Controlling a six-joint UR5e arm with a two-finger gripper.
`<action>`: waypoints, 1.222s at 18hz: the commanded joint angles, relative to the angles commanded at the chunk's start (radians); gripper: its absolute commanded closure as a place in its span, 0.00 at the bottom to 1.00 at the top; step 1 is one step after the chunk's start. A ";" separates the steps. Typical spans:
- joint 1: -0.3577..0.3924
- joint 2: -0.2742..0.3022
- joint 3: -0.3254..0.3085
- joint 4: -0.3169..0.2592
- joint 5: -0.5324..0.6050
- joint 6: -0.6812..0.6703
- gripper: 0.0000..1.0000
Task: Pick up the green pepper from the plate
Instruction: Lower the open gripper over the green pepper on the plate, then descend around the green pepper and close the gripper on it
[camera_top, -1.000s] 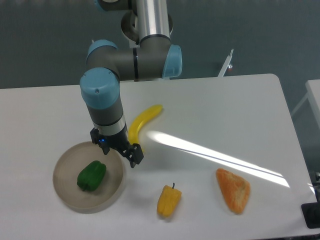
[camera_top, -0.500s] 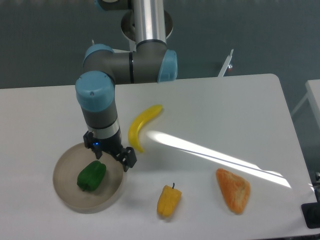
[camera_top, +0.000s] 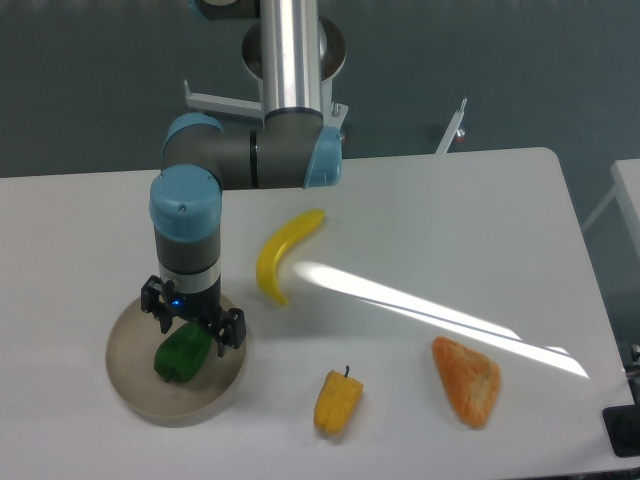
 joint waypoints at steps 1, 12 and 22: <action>-0.002 -0.003 0.000 0.002 0.000 0.005 0.00; -0.023 -0.031 -0.005 0.021 0.000 0.005 0.00; -0.023 -0.037 -0.009 0.023 -0.002 0.008 0.62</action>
